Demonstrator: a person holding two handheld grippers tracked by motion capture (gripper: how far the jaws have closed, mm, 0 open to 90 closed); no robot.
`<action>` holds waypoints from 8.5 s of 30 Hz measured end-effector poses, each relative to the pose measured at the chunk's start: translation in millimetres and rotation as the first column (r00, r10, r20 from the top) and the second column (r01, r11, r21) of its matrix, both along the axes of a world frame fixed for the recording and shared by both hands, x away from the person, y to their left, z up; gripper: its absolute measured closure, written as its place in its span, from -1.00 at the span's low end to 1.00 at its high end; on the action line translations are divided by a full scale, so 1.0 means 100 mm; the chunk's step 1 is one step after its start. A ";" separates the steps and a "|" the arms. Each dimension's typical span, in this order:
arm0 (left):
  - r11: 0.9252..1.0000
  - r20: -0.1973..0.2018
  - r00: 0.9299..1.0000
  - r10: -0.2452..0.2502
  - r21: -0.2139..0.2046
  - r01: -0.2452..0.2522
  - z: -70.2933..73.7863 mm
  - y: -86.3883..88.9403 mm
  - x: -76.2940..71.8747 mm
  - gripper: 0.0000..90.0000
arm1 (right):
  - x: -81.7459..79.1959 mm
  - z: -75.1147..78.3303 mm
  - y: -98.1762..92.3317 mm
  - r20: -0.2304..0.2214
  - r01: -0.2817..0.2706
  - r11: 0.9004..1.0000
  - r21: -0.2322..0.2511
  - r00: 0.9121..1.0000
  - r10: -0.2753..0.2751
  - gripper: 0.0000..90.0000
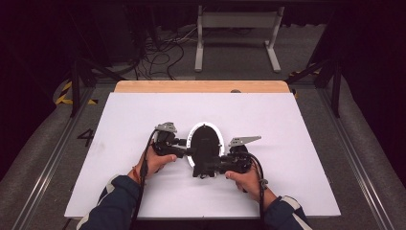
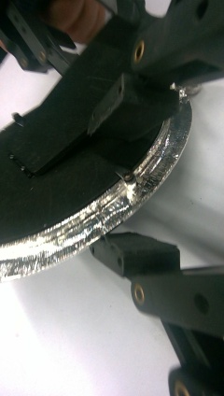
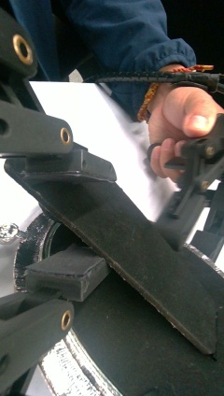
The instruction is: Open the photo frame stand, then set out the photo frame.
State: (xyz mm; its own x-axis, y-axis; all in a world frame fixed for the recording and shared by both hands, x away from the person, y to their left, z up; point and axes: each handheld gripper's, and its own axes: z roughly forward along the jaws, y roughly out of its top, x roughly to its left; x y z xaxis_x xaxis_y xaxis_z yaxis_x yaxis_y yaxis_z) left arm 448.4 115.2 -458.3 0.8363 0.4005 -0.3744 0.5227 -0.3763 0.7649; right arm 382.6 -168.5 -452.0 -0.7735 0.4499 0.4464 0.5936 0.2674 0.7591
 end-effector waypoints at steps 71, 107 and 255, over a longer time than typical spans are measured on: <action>0.990 0.580 0.807 0.106 0.012 -0.139 0.39 -0.16 -0.54 0.62 | 0.00 0.27 -0.13 0.061 0.047 0.997 -0.058 0.997 -0.044 0.75; 0.993 0.524 0.851 0.023 0.089 -0.082 0.17 -0.19 -0.43 0.56 | -0.03 0.26 -0.11 0.066 0.047 0.995 -0.085 0.997 -0.042 0.76; 0.974 0.544 0.833 -0.099 0.223 -0.030 0.31 -0.24 -0.55 0.69 | -0.60 0.09 0.60 0.415 0.265 0.924 -0.276 0.900 -0.133 1.00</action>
State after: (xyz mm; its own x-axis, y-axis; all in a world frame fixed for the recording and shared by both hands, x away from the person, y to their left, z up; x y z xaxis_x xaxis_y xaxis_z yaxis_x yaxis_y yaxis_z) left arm 393.2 91.3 -427.4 0.8916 0.3831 0.2415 0.0243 -0.5729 0.8192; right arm 322.9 -108.6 -442.6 -0.7318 0.6790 -0.0588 0.3415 0.4400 0.8305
